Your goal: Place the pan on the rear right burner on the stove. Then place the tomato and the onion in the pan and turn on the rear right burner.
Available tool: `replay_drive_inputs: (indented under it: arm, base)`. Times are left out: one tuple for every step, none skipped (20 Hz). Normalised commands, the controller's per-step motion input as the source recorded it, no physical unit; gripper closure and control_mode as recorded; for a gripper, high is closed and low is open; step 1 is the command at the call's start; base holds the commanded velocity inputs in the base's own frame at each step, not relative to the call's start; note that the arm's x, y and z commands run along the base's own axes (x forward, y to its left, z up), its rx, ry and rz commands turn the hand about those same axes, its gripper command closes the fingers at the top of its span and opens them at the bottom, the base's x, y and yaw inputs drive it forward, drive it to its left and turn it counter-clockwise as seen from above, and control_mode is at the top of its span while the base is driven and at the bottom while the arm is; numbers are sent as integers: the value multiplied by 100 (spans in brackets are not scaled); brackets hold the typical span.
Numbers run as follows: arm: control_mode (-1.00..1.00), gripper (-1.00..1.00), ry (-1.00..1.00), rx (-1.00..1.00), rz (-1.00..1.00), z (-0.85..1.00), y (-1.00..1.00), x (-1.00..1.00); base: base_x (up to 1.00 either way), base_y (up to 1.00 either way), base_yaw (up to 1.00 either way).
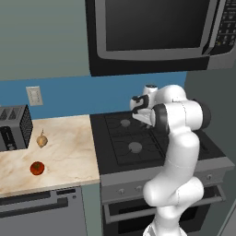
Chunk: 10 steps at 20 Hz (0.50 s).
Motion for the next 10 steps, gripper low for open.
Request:
replay_drive_inputs:
  arm:
    - [-100, 100, 1, 0, 0, -21, 0, 22]
    - [-100, 100, 0, 0, 0, -21, 0, 22]
    - [-100, 100, 0, 0, 0, -20, 0, 21]
    - [-100, 100, 1, 0, 0, -21, 0, 23]
    - [-100, 100, 0, 0, 0, -21, 0, 22]
    - [-100, 100, 0, 0, 0, -22, 0, 21]
    - [-100, 100, 1, 0, 0, -24, 0, 19]
    - [-100, 100, 1, 0, 0, -26, 0, 19]
    - [-100, 100, 2, 0, 0, -26, 0, 16]
    - [-100, 100, 4, 0, 0, -31, 0, 15]
  base:
    - [0, 0, 0]
    - [0, 0, 0]
    - [0, 0, 0]
    - [0, 0, 0]
    - [0, 0, 0]
    - [0, 0, 0]
    - [0, 0, 0]
    - [0, 0, 0]
    - [0, 0, 0]
    - [0, 0, 0]
